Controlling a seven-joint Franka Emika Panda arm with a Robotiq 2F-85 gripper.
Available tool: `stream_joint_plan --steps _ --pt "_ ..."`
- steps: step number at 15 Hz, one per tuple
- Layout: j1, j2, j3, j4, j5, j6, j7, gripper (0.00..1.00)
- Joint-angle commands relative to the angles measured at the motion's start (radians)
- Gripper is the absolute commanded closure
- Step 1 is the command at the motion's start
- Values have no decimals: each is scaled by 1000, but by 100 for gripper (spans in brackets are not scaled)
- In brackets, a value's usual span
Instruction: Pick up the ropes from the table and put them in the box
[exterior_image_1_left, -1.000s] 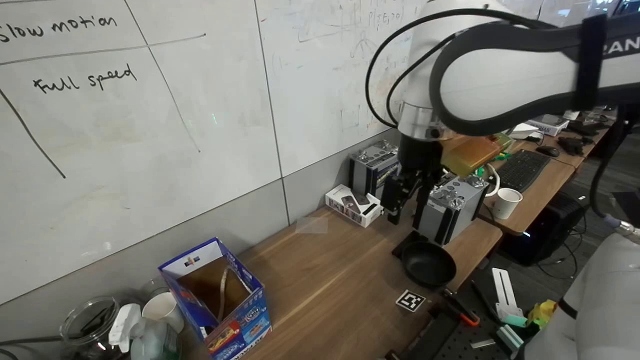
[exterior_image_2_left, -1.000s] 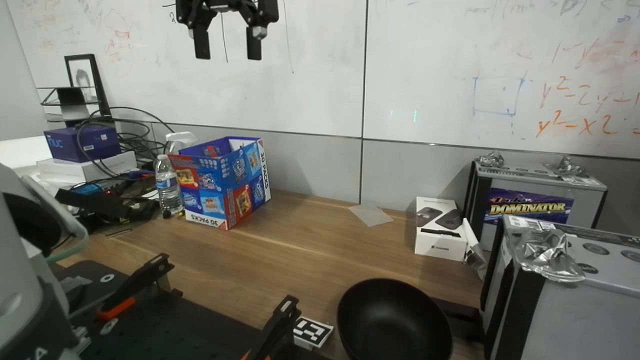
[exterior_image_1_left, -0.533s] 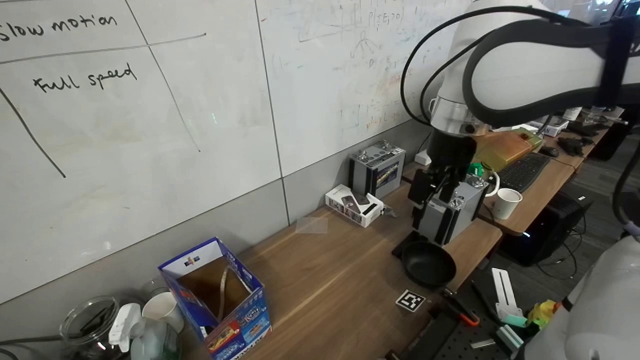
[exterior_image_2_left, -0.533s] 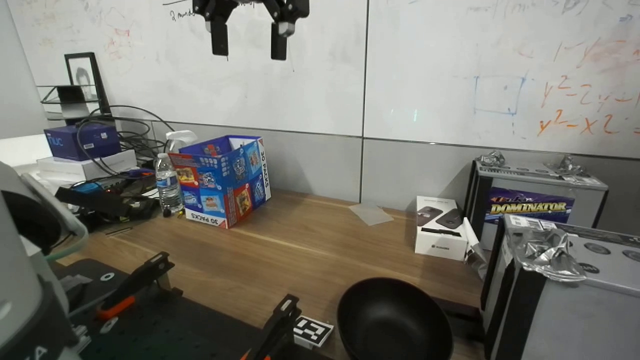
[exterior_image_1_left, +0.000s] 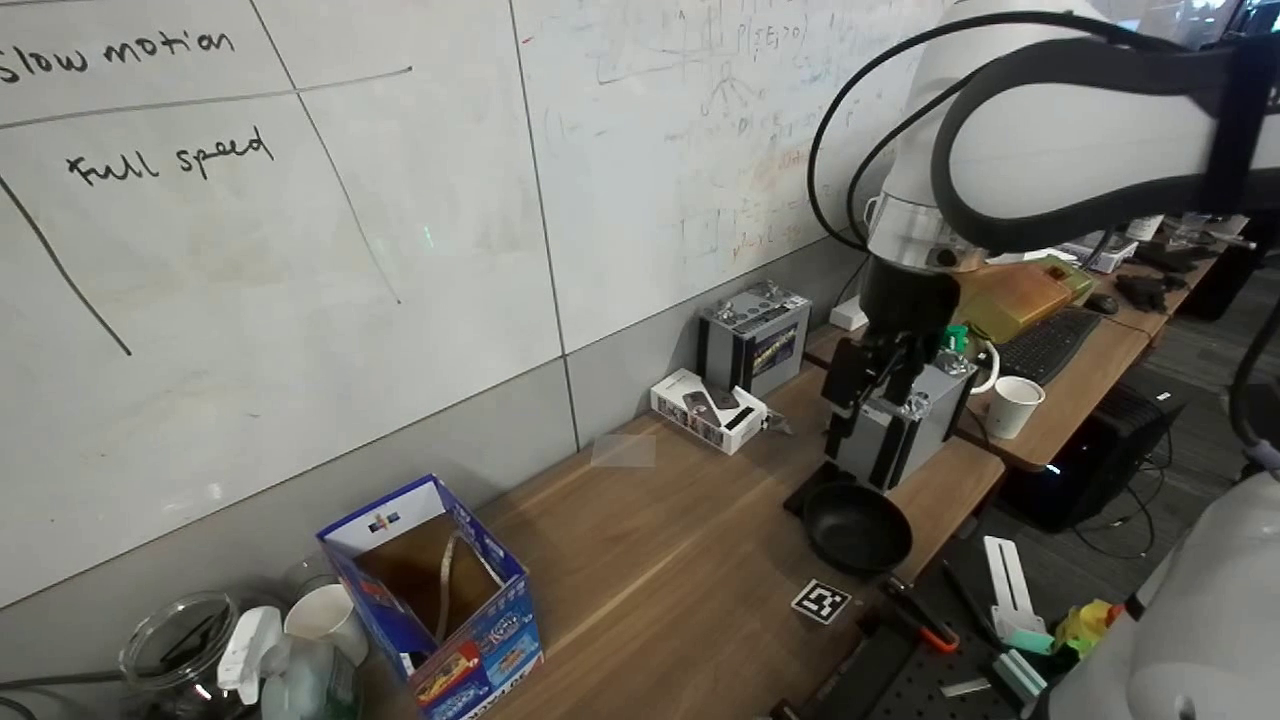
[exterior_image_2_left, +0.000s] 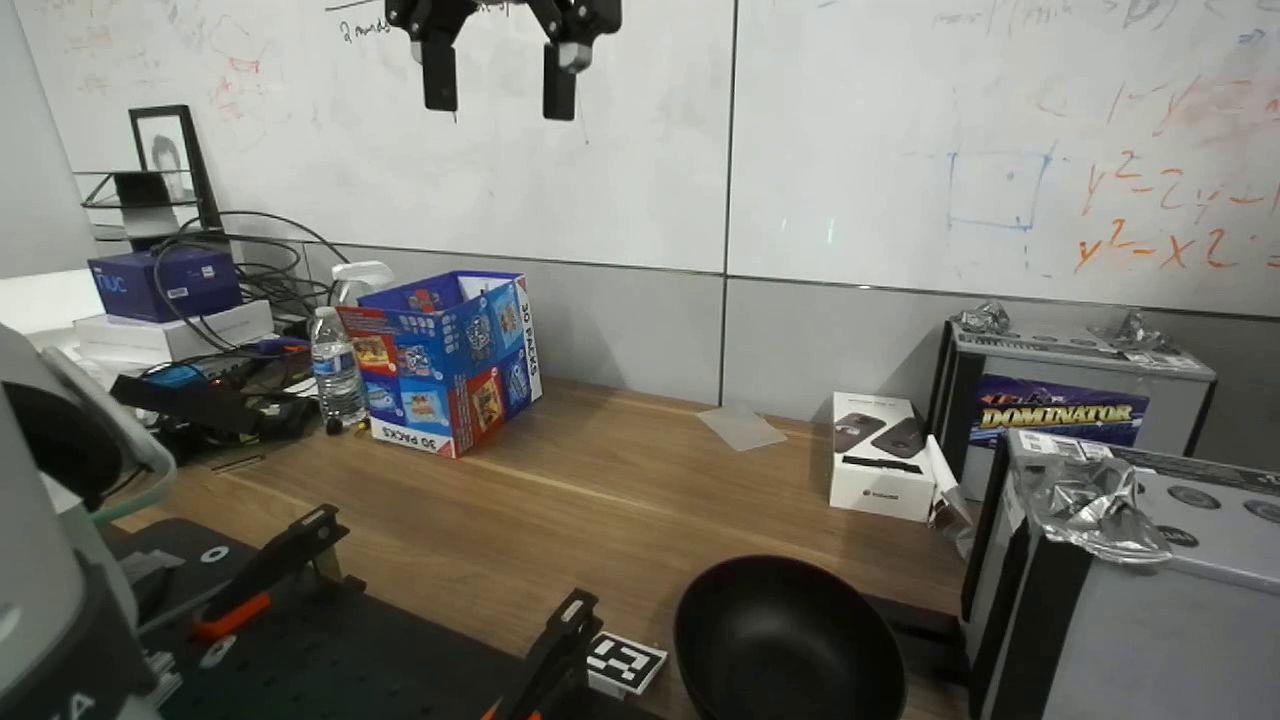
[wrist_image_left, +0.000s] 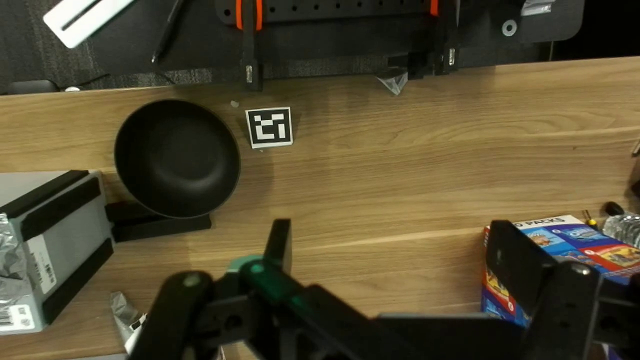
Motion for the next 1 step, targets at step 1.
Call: stream_joint_plan --steps 1 --pt "-8 2 7 1 5 -2 -6 0"
